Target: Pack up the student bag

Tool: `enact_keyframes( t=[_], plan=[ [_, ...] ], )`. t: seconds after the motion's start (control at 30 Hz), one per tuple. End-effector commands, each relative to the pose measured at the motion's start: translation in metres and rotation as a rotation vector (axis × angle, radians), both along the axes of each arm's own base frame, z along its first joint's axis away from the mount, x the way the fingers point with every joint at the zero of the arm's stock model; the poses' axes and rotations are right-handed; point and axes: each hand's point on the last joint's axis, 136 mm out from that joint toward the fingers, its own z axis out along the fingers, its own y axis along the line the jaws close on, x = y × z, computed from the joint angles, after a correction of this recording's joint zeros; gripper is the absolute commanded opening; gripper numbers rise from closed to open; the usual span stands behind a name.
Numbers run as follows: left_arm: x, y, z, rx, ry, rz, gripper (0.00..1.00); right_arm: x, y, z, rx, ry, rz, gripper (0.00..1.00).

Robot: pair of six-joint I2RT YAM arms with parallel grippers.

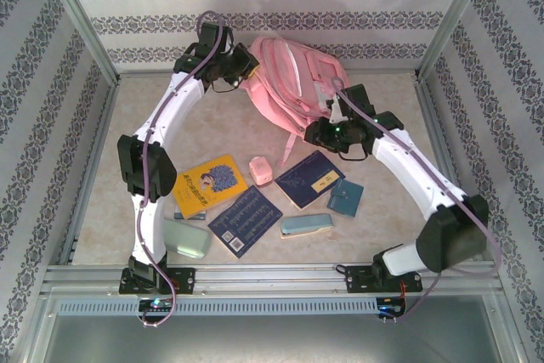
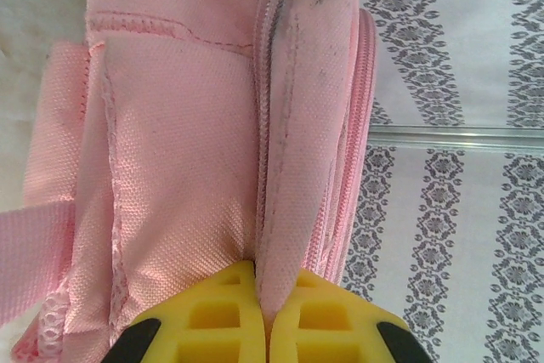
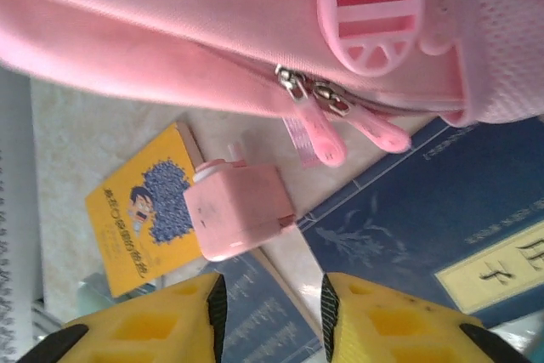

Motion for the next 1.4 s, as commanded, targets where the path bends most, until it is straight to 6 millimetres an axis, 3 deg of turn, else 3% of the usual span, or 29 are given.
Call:
enact_keyframes(
  t=[0.0, 0.2, 0.43, 0.93, 1.37],
  plan=[
    [-0.017, -0.004, 0.052, -0.045, -0.091, -0.007, 0.0, 0.01, 0.018, 0.008, 0.13, 0.045, -0.005, 0.42],
    [-0.025, -0.01, 0.05, -0.035, -0.077, -0.019, 0.0, 0.025, -0.001, -0.001, 0.003, -0.024, -0.024, 0.45],
    [-0.029, -0.012, 0.051, -0.028, -0.073, -0.026, 0.0, 0.024, 0.01, -0.011, 0.039, -0.014, 0.101, 0.41],
    [-0.032, -0.011, 0.05, -0.008, -0.067, -0.034, 0.0, 0.023, -0.008, -0.041, -0.037, 0.032, 0.106, 0.4],
    [-0.033, -0.013, 0.046, -0.009, -0.057, -0.042, 0.0, 0.021, 0.004, -0.056, -0.002, 0.067, 0.145, 0.38]
  ],
)
